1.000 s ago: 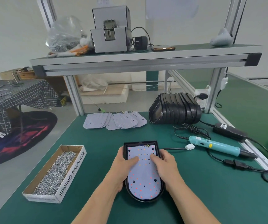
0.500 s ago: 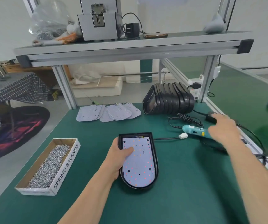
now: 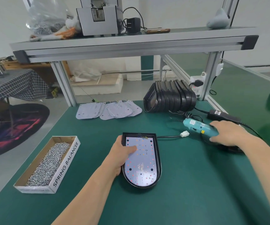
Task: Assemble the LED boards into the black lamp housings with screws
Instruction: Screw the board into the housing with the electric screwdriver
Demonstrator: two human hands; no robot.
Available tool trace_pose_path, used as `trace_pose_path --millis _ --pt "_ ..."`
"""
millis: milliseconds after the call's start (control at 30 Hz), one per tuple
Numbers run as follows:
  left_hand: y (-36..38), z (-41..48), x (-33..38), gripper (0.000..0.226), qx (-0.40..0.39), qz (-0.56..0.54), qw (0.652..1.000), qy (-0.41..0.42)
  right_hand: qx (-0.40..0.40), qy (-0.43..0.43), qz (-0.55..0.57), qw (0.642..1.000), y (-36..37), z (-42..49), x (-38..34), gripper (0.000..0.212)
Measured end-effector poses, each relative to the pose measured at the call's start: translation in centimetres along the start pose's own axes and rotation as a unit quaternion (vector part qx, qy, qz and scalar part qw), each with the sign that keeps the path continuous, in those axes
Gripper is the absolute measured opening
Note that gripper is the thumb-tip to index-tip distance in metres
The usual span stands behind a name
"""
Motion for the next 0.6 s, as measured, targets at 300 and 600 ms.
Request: trace_pose_path --millis 300,600 --pt "2.0 -0.9 -0.7 0.042 -0.007 -0.013 1.000 -0.026 -0.054 0.014 0.613 0.788 -0.7 -4.3 -4.6 0.054" --pt "2.6 -0.2 0.5 0.040 0.025 0.035 0.999 0.002 -0.162 -0.036 0.896 0.412 3.6 -8.6 -17.9 0.039"
Point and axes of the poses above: each hand's wrist, its own z-axis towards the middle knuckle, its own y-axis out of the palm, x = y × z, the point moved 10 cm from there along z, towards the middle knuckle, and after that the axes turned 2 degrees about -z, right-handed, at the moved point
